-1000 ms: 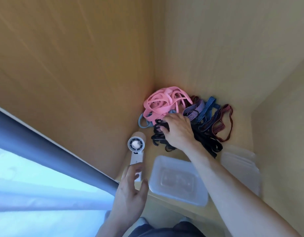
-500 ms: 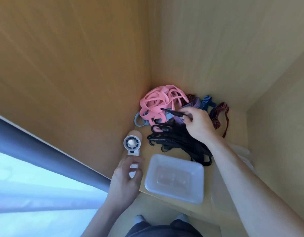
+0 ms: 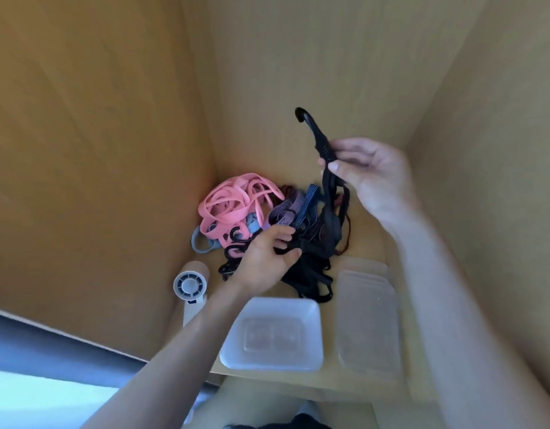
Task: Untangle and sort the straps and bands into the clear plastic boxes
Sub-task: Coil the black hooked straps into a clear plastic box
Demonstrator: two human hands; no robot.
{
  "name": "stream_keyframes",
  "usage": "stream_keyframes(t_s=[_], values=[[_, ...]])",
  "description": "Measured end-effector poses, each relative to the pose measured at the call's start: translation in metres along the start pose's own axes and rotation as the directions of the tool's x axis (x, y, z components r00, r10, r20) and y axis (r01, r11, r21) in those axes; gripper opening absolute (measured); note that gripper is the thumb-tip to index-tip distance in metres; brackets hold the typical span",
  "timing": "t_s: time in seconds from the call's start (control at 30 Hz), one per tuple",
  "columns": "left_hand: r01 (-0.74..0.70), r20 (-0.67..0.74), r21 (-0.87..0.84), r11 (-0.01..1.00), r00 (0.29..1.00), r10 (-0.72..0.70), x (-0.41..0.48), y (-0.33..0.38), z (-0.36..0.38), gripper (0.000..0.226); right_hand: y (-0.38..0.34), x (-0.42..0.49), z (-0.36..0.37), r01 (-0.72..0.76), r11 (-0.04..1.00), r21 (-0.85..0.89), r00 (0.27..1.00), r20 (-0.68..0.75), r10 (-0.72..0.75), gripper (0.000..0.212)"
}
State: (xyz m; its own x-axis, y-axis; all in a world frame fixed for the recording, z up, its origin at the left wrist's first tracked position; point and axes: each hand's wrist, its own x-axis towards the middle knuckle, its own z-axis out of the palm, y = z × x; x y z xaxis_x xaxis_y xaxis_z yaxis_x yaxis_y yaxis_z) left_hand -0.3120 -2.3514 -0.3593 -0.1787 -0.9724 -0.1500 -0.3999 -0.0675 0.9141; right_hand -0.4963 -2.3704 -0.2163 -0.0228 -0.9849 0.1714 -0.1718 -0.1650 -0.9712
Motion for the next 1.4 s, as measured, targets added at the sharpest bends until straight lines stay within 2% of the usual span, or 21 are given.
stream_keyframes(t_s=[0.07,0.1,0.17,0.27,0.3,0.4,0.47,0.6,0.7,0.87,1.03,1.17,1.27,1.33,1.4], values=[[-0.066,0.066,0.032,0.997,0.996,0.064,0.012,0.015,0.01,0.073,-0.017,0.002,-0.003,0.043,0.997,0.058,0.999,-0.027,-0.041,0.029],[-0.12,0.11,0.028,0.992,0.987,0.116,0.018,0.025,0.015,0.082,-0.025,0.003,-0.005,0.066,0.994,0.089,0.997,-0.041,-0.063,0.029],[-0.189,0.174,-0.008,0.982,0.967,0.187,0.026,0.043,0.025,0.073,-0.039,0.005,-0.009,0.104,0.985,0.138,0.993,-0.063,-0.096,0.028],[-0.166,0.138,-0.018,0.986,0.976,0.167,0.038,0.055,0.032,0.03,-0.057,0.009,-0.016,0.153,0.98,0.13,0.982,-0.126,-0.137,0.026],[-0.162,0.124,-0.023,0.987,0.979,0.163,0.043,0.054,0.031,0.023,-0.061,0.01,-0.02,0.168,0.98,0.105,0.977,-0.154,-0.151,0.026],[-0.087,0.12,-0.16,0.983,0.987,0.107,0.048,0.053,0.019,0.016,-0.072,0.011,-0.033,0.198,0.977,0.083,0.954,-0.246,-0.172,0.023],[-0.031,0.081,-0.207,0.978,0.996,0.049,0.048,0.047,0.009,0.016,-0.079,0.011,-0.043,0.211,0.968,0.139,0.938,-0.308,-0.16,0.021],[0.037,0.028,-0.155,0.987,0.999,-0.033,0.045,0.028,-0.01,0.03,-0.09,0.015,-0.055,0.239,0.944,0.227,0.909,-0.394,-0.135,0.019],[0.034,-0.011,-0.178,0.983,0.999,-0.036,0.046,0.026,-0.02,0.036,-0.097,0.017,-0.055,0.276,0.925,0.263,0.898,-0.414,-0.15,0.018],[0.049,0.004,-0.267,0.963,0.999,-0.049,0.046,0.023,-0.03,0.038,-0.109,0.022,-0.052,0.314,0.894,0.319,0.897,-0.409,-0.169,0.019],[0.073,0.008,-0.145,0.987,0.997,-0.073,0.027,0.023,-0.032,0.046,-0.107,0.029,-0.049,0.245,0.839,0.486,0.937,-0.339,-0.077,0.023],[0.031,-0.004,-0.1,0.994,0.999,-0.032,0.017,0.034,-0.036,0.049,-0.116,0.04,-0.051,0.247,0.839,0.486,0.921,-0.388,-0.047,0.013],[-0.024,-0.015,-0.091,0.996,1.0,0.023,0.01,0.044,-0.037,0.048,-0.13,0.061,-0.057,0.256,0.88,0.401,0.892,-0.45,-0.054,0.007],[-0.078,-0.022,-0.13,0.988,0.997,0.076,0.006,0.049,-0.039,0.046,-0.139,0.075,-0.061,0.258,0.899,0.353,0.876,-0.478,-0.064,0.007],[-0.12,-0.009,-0.243,0.962,0.993,0.122,0.001,0.053,-0.042,0.048,-0.145,0.088,-0.068,0.257,0.915,0.312,0.858,-0.509,-0.067,0.011]])
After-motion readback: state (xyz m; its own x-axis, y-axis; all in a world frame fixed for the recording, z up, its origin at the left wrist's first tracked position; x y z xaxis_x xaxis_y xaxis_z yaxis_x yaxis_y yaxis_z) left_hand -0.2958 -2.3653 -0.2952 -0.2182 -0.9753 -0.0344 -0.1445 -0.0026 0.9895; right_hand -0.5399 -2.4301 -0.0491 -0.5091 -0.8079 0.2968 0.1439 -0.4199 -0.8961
